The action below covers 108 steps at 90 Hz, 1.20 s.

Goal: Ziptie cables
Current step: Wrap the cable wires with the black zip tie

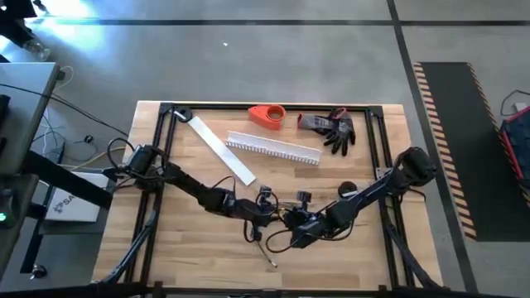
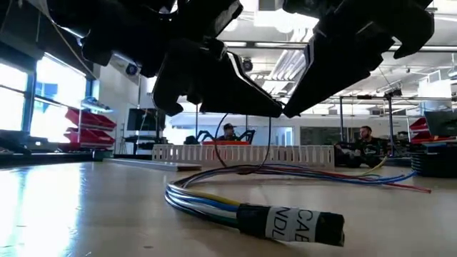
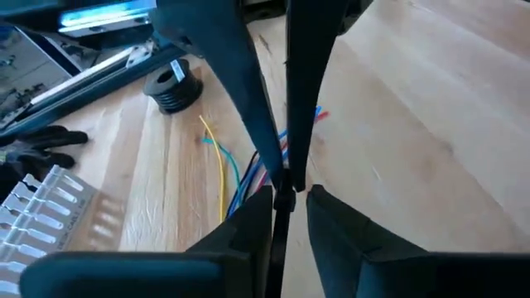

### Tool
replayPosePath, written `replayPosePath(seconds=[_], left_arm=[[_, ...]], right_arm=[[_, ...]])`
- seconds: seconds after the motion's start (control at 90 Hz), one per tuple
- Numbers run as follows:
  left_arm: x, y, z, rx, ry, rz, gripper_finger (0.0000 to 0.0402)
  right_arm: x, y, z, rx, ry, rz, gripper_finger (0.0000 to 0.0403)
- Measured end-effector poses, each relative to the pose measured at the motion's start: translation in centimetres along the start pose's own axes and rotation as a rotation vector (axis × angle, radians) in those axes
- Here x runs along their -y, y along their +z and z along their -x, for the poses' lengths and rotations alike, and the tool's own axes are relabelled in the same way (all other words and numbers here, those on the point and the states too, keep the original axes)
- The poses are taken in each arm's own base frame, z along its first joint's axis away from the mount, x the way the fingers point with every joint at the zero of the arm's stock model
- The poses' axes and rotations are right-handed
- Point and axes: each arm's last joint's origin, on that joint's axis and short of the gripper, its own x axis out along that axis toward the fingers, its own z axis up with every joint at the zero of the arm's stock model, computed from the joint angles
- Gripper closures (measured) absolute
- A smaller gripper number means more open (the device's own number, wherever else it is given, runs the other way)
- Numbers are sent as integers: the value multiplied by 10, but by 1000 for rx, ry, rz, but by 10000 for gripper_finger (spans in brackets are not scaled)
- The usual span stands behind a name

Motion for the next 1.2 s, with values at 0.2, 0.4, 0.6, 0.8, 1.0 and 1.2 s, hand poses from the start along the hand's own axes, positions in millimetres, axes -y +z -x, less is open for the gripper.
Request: replayPosePath(seconds=[0.2, 0.4, 0.6, 0.8, 1.0, 1.2], left_arm=[[-2, 5, 3, 16, 3, 1, 344], [-5, 13, 9, 36, 1, -13, 386], [-3, 8, 9, 2, -59, -59, 381], [-3, 7, 9, -4, -60, -94, 295], [-8, 8, 7, -17, -26, -133, 243], [-13, 1, 2, -22, -58, -127, 268]], right_arm=[[-1, 0, 0, -9, 19, 0, 403], [-1, 0, 0, -14, 26, -15, 403], [-1, 0, 0, -14, 26, -16, 403], [-1, -1, 0, -14, 26, -16, 403], [-1, 0, 0, -15, 28, -16, 403], [0, 0, 0, -15, 28, -17, 403]])
